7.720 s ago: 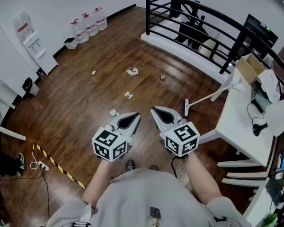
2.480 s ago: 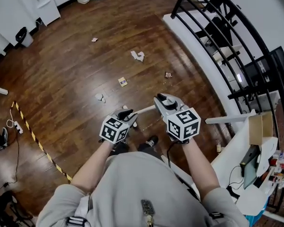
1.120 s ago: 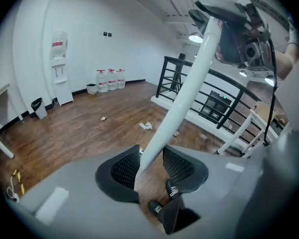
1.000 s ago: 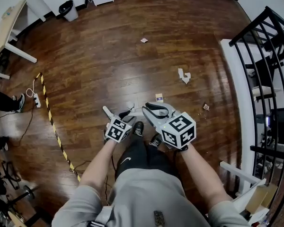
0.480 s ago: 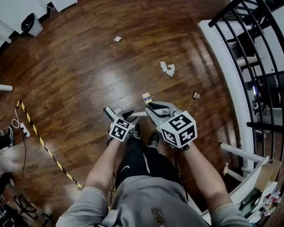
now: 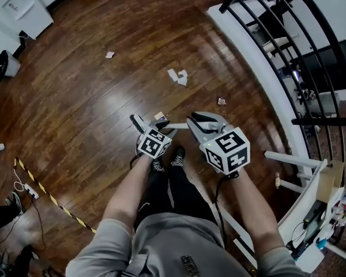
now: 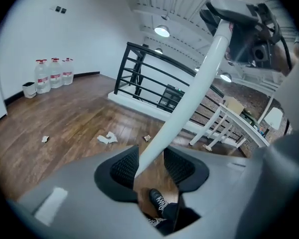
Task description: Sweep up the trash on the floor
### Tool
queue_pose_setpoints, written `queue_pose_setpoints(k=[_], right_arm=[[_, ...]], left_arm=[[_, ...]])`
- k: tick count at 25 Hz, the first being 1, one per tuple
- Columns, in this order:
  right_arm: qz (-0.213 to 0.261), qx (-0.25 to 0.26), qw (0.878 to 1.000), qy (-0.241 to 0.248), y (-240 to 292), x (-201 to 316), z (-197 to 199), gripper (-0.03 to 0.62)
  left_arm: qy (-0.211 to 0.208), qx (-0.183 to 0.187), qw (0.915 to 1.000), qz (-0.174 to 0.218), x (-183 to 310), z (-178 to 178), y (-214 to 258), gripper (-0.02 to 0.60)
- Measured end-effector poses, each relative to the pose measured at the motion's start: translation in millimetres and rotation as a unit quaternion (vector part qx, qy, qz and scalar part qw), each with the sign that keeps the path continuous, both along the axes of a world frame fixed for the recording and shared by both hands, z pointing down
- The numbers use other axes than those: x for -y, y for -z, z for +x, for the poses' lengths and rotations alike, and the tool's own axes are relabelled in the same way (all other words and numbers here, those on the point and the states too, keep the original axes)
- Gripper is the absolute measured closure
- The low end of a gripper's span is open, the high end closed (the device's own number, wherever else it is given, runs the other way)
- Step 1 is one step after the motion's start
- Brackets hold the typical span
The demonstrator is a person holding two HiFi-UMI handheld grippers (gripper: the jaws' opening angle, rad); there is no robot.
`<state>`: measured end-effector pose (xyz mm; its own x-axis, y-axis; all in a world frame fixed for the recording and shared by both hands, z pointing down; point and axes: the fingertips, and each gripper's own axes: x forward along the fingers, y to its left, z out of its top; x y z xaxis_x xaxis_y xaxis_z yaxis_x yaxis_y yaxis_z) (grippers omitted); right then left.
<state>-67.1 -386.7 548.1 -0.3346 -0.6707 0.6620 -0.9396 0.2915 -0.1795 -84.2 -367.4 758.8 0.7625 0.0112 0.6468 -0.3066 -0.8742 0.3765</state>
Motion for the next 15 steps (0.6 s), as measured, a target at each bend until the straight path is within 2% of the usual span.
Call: queue_pose_setpoints(k=[10, 15], right_arm=[[0.019, -0.032, 0.995, -0.092, 13.0, -2.6, 122.6, 0.533], [0.021, -0.044, 0.992, -0.113, 22.8, -2.3, 170.4, 0.533]], left_arm=[[-0.089, -0.024, 0.9956, 0.015, 8.4, 137.3, 10.2, 0.42], [-0.132, -0.022, 0.9909, 0.017, 6.7, 195.9, 20.4, 0.42]])
